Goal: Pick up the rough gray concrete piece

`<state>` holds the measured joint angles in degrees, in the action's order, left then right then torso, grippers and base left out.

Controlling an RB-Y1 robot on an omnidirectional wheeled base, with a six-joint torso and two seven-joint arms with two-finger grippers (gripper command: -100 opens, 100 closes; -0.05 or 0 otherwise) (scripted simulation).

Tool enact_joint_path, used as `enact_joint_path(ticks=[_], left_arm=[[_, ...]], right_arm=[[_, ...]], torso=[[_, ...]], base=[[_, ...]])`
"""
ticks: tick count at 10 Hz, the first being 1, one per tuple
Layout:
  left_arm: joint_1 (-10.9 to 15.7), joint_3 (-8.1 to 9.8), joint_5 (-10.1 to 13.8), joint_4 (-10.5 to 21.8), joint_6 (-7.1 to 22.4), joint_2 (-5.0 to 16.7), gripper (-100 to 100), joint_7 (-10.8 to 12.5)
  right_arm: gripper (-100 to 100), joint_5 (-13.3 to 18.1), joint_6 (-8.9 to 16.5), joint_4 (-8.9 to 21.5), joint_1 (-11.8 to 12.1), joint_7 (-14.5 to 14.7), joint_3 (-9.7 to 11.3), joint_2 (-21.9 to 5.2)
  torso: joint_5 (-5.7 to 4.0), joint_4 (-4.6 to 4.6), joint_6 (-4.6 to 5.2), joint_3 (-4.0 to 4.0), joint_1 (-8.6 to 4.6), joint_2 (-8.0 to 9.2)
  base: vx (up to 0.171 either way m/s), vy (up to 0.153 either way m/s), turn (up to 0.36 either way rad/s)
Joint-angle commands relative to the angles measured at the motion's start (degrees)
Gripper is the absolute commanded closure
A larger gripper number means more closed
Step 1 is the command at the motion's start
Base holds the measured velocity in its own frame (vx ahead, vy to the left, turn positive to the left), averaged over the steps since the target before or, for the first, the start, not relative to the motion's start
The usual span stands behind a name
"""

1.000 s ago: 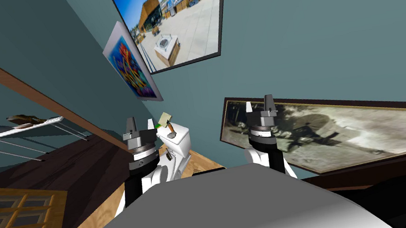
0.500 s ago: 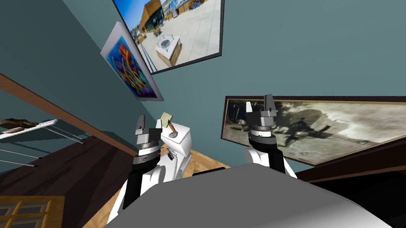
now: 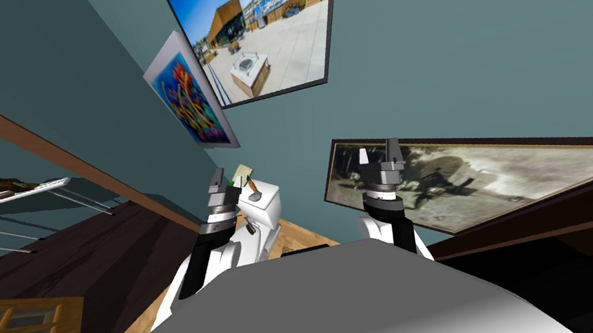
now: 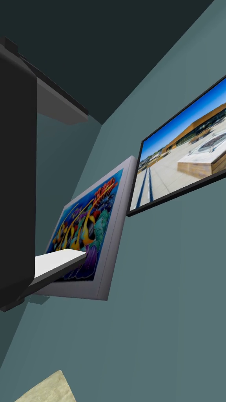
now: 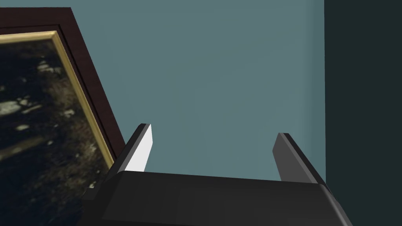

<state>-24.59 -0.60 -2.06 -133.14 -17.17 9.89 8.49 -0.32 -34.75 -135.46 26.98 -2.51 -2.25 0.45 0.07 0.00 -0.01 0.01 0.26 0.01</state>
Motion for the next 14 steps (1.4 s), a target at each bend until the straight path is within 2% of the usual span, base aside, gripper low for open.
enact_joint_path(ticks=[1,2,3,4,9,14], left_arm=[[0.34,-0.25,-0.98,0.06,2.86,1.19,-100,0.83],[0.34,-0.25,-0.98,0.06,3.52,1.19,-100,0.83],[0.92,-0.43,-1.92,0.33,5.53,2.15,-100,1.60],[0.92,-0.43,-1.92,0.33,6.63,2.15,-100,1.60],[2.82,-1.05,-4.98,1.18,15.02,4.63,-100,4.08],[4.16,-1.47,-7.01,1.78,23.62,5.91,-100,5.75]], right_arm=[[0,0.00,0.00,0.00,0.00,0.00,0.00,0.00],[0,0.00,0.00,0.00,0.00,0.00,0.00,0.00],[0,0.00,0.00,0.00,0.00,0.00,0.00,0.00],[0,0.00,0.00,0.00,0.00,0.00,0.00,0.00],[0,0.00,0.00,0.00,0.00,0.00,0.00,0.00],[0,0.00,0.00,0.00,0.00,0.00,0.00,0.00]], torso=[[0.00,0.00,0.00,0.00,0.00,0.00],[0.00,0.00,0.01,0.01,0.03,0.02],[0.00,0.01,0.00,0.02,-0.01,0.02],[0.00,0.01,0.01,0.02,0.03,0.04],[0.01,-0.01,-0.01,-0.02,0.03,-0.04],[0.01,0.00,0.01,0.00,0.05,0.01]], base=[[-0.016,0.071,-0.068],[-0.015,0.061,-0.048],[-0.019,0.076,-0.074],[-0.021,0.064,-0.052],[-0.009,0.076,-0.075],[-0.017,0.076,-0.074]])
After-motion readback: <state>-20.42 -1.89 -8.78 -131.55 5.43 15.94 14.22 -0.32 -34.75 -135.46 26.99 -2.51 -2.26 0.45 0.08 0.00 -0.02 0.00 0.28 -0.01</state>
